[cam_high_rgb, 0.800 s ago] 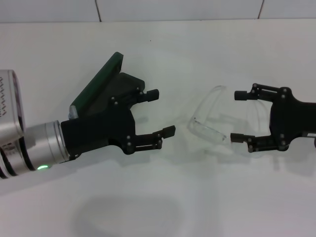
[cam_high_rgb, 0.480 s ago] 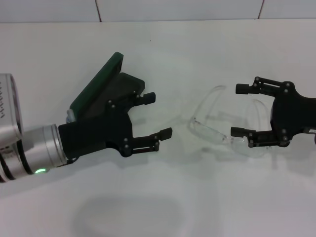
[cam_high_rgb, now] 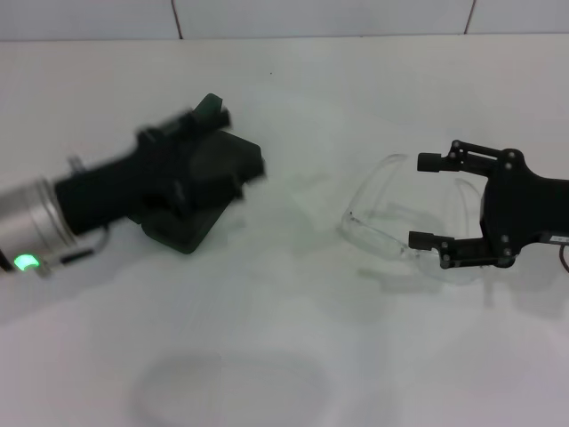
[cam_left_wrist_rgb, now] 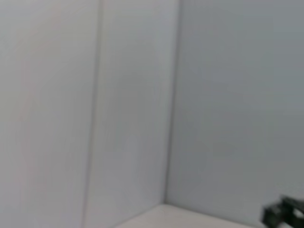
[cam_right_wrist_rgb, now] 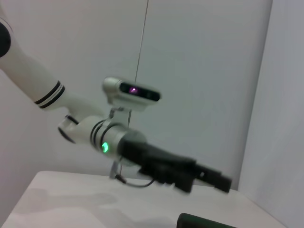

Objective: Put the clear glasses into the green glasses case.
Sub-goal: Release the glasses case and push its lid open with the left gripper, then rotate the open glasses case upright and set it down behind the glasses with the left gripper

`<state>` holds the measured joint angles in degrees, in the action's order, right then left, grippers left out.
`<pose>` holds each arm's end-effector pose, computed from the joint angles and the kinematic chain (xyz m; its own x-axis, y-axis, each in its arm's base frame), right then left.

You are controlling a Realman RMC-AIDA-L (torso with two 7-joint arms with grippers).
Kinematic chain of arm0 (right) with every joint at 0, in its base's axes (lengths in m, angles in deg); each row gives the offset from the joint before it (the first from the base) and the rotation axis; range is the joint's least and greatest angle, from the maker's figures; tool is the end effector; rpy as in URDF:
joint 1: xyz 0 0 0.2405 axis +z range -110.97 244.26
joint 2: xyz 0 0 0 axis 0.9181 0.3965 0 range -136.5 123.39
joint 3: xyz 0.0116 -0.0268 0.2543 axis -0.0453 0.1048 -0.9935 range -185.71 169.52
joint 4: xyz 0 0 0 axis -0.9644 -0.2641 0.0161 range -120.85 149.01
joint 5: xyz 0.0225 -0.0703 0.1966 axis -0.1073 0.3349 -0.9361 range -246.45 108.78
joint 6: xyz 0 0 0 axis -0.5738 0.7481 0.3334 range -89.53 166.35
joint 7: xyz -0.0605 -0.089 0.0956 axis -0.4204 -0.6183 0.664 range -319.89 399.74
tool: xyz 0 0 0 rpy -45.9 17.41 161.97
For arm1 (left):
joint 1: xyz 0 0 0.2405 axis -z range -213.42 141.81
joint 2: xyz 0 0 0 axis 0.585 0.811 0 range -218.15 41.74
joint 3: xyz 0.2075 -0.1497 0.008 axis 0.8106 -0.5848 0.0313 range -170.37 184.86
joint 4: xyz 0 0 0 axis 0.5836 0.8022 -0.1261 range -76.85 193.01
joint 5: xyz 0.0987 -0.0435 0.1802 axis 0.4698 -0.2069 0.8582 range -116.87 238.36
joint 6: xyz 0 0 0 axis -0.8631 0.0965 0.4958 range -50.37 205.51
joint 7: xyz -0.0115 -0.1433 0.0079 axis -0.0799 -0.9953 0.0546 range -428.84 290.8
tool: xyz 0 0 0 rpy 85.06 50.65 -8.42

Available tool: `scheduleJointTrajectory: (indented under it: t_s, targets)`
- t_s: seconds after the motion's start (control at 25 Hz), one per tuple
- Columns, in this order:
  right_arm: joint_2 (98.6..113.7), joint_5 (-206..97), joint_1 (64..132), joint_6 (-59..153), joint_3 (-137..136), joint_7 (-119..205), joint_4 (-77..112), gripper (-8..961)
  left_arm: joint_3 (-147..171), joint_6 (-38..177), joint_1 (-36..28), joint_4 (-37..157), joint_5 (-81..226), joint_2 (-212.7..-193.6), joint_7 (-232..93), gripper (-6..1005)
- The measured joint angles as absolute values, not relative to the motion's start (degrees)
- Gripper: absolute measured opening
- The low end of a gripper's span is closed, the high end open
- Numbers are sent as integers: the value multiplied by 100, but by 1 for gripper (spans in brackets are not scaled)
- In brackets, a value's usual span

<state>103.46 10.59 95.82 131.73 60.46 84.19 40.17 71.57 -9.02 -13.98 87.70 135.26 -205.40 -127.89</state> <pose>0.2458 0.3163 0.0100 0.7959 0.2009 -0.5711 0.0271 -0.9542 -0.2979 -0.2560 0.3044 -0.0112 0.6734 0.0934 0.7334 0.3899 -0.8877 -0.2450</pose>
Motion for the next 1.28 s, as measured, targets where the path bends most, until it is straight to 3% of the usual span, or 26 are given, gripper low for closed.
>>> scheduleJointTrajectory:
  t_s: [0.16, 0.28, 0.4, 0.64, 1.04, 1.16, 1.28]
  targets:
    - [10365, 1072, 9582, 13173, 6046, 8421, 4037, 848, 7044, -567, -1364, 9400, 13752, -20320, -14148, 858]
    - [10366, 1078, 9582, 13173, 6057, 8420, 4030, 848, 7027, 279, -1347, 10092, 14511, -20270, -15361, 789]
    - [10374, 1095, 9582, 13172, 6076, 8406, 4019, 848, 7024, 992, -1337, 10654, 15452, -20332, -16302, 721]
    - [10383, 1108, 9575, 13171, 6086, 8384, 3997, 847, 7026, 1518, -1371, 11265, 16431, -20604, -16872, 714]
    - [10398, 1251, 9573, 13167, 6090, 8374, 4034, 847, 7032, 1915, -1205, 11308, 17365, -20762, -17375, 711]
    - [10402, 1268, 9573, 13168, 6090, 8369, 4040, 846, 7057, 1932, -1134, 11273, 17534, -20769, -17461, 650]
    - [10402, 1272, 9573, 13170, 6090, 8362, 4043, 846, 7058, 1963, -1105, 11271, 17663, -20774, -17555, 513]
